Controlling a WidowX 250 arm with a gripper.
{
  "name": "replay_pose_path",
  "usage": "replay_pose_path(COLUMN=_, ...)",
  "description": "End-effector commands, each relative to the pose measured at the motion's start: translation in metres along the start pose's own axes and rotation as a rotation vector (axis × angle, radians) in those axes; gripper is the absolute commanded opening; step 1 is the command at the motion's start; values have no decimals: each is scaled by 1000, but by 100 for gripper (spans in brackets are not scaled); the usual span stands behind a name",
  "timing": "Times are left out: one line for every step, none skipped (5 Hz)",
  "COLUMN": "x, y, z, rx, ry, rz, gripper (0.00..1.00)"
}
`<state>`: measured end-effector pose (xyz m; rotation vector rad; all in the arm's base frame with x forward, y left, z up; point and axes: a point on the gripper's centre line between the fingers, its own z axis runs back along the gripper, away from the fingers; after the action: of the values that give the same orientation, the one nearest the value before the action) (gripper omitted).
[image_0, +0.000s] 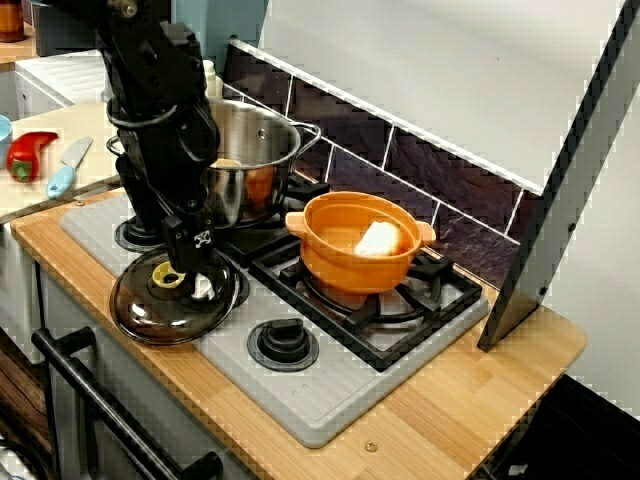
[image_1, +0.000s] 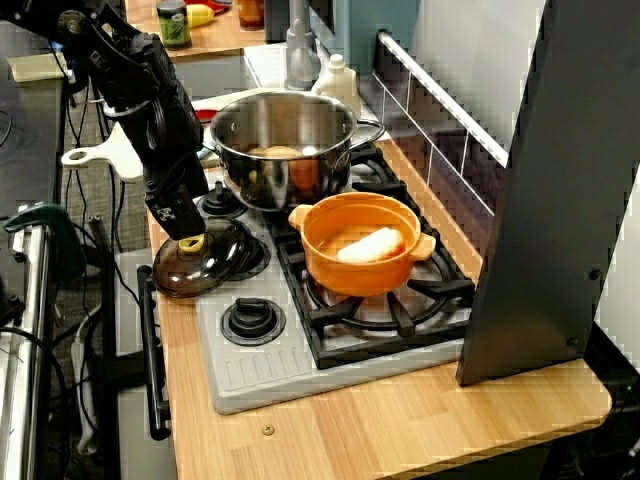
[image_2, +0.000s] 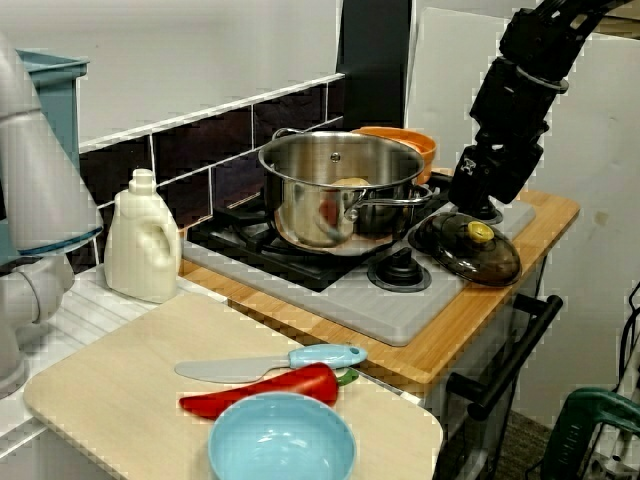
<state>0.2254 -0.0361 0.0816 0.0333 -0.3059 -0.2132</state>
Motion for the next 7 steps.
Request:
replay_pose_path(x=-8, y=3, z=5, rx=11, ry=-43, rz=-13, gripper=100)
replay_pose_path(x=-11, y=2, z=1, rx=22, ry=-51, rz=-16, gripper=100)
replay_pose_path(x=-13, y=2, z=-1, rx=23, ry=-61, rz=-12, gripper=100)
replay_pose_path(x=-14, y=1, z=-5, rx=28, ry=-71, rz=-12, gripper=100)
replay_pose_path(x=-14, y=0, z=-9, rx=39, ry=-77, rz=-9, gripper=100)
replay_pose_path(x=-11, y=0, z=-14, rx=49, ry=-77, rz=-3, gripper=100)
replay_pose_path(x=-10, y=-1, z=-16, rx=55, ry=-77, rz=1, gripper=100)
